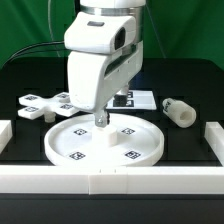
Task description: Assemble round table
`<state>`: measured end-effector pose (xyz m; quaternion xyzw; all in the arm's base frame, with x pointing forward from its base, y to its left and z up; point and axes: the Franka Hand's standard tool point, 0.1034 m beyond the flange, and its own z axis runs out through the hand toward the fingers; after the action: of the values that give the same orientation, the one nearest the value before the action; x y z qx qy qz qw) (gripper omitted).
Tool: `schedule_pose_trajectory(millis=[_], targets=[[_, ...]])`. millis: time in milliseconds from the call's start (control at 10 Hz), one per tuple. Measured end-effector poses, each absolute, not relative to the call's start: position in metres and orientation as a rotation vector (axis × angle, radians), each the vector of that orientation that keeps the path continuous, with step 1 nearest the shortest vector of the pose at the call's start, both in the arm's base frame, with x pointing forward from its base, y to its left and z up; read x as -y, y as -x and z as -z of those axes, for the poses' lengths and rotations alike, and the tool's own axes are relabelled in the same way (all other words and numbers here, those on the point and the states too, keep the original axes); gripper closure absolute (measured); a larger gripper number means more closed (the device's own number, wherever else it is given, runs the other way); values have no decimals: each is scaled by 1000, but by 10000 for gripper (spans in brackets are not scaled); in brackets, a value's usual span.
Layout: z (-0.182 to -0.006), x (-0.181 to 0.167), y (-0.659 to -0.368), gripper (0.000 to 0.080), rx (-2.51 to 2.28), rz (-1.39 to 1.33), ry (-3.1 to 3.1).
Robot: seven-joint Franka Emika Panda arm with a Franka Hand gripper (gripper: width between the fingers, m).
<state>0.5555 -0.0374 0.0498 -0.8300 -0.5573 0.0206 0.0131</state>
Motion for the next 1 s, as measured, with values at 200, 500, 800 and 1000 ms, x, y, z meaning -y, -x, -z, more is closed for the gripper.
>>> schedule_pose_trajectory(millis=[200, 500, 800, 1000], targets=[[-37, 39, -550, 150, 1723, -81, 2580], [-24, 39, -545, 150, 1716, -101, 2569], [-11, 42, -539, 150, 1698, -125, 2562], [-10, 42, -538, 150, 1695, -128, 2561]])
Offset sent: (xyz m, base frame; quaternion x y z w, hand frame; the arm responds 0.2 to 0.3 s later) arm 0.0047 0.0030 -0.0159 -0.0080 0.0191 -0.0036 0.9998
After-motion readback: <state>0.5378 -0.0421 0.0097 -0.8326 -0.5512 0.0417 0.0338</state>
